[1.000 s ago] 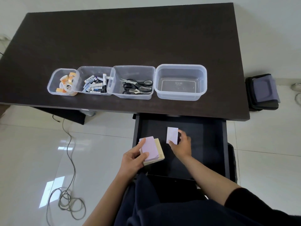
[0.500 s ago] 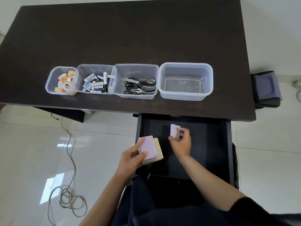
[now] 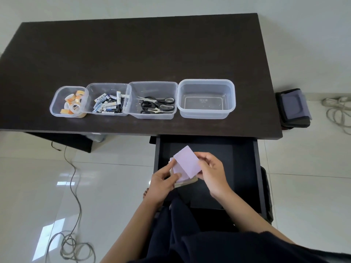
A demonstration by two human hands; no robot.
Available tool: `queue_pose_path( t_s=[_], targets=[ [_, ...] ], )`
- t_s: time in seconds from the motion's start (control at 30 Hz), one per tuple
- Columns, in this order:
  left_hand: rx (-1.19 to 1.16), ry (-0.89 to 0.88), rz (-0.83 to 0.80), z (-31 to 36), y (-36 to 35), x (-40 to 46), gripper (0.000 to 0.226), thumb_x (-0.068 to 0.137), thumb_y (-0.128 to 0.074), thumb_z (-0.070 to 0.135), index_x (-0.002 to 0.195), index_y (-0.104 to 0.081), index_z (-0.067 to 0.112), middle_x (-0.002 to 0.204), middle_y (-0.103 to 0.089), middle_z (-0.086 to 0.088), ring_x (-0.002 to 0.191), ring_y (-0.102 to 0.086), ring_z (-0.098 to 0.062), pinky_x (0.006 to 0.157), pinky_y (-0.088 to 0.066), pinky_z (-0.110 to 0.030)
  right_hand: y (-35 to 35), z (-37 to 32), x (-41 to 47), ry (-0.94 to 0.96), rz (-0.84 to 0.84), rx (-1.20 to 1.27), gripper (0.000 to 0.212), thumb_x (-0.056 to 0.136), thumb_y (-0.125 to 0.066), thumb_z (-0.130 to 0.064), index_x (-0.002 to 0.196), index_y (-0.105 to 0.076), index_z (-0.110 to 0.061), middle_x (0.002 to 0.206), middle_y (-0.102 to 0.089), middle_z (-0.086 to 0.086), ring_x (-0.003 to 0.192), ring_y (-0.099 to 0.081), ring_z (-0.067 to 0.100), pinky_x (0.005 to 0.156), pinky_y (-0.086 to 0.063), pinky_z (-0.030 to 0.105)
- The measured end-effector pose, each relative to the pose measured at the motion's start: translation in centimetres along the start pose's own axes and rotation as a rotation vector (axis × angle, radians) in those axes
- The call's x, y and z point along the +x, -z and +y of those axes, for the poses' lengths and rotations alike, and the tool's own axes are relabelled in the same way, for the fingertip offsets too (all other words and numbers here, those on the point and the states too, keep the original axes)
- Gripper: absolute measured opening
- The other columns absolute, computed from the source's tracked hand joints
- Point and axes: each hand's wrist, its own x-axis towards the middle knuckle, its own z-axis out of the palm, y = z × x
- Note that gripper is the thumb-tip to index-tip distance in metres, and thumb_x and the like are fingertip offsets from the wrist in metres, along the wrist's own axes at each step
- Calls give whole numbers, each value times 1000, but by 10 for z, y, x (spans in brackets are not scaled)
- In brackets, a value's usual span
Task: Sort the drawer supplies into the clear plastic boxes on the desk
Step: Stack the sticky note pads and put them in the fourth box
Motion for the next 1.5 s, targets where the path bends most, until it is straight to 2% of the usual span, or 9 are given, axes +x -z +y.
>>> queue_pose_path(
  t_s=[0.1,0.3,0.43,0.57,0.83,1.03,1.2,1.37,1.5],
  targets=[
    [-11,-15,-48,0,-3,1,48,86,-64,9,128,-58,31,111,-66,-19,90,-59,-27,85,-48,-50,4,-6,-1,59,1,36,22,89,-58,-5,108,-63,-16,89,-64,4,70,-63,5,51,-51,22],
    [-71,-31,-71,4,-6,2,50,90,-56,-3,130,-52,26,102,-66,-5,73,-67,-5,61,-53,-19,18,-20,1,115,-72,80,40,82,-64,5,113,-59,-18,92,-70,4,75,-63,13,66,-53,24],
    [-71,-20,-65,3,-5,5,51,88,-60,2,134,-52,24,117,-67,-7,97,-68,-17,77,-56,-30,20,-29,5,178,-19,66,27,85,-63,-1,105,-61,-18,86,-71,0,82,-65,2,70,-51,16],
    [-74,-29,-82,6,-6,7,50,88,-60,1,130,-55,27,114,-67,-1,91,-68,-13,71,-55,-27,19,-33,9,264,-26,-41,22,87,-63,-6,105,-58,-17,89,-71,6,86,-66,10,72,-52,19],
    [-74,-51,-183,7,-10,7,48,87,-63,5,123,-60,36,110,-68,-5,100,-60,-23,96,-44,-53,9,-26,21,132,49,-143,37,73,-79,-18,104,-58,-20,98,-69,-1,90,-66,12,71,-50,22],
    [-112,-56,-237,10,-12,6,49,86,-64,9,129,-57,31,114,-68,-3,103,-61,-24,87,-46,-45,16,-21,22,67,-45,-20,47,74,-74,5,109,-55,-21,114,-64,6,101,-67,12,81,-55,29],
    [-188,-27,-263,10,-13,5,51,91,-53,0,136,-48,24,123,-63,-5,104,-64,-20,76,-55,-29,18,-8,17,146,22,-162,53,72,-80,-9,116,-53,-18,119,-59,2,112,-59,10,92,-52,30],
    [-233,-36,-255,14,-14,5,51,91,-50,-2,133,-49,27,120,-63,-2,103,-64,-19,80,-57,-32,21,-5,8,192,127,-278,33,73,-79,-22,100,-60,-20,93,-66,-4,83,-64,9,66,-51,17],
    [-168,-41,-269,15,-15,3,50,92,-50,0,133,-48,30,119,-63,-2,101,-64,-17,79,-56,-30,25,-3,7,216,102,-294,24,74,-79,-18,93,-63,-17,84,-67,-6,77,-65,9,61,-51,15]
  ],
)
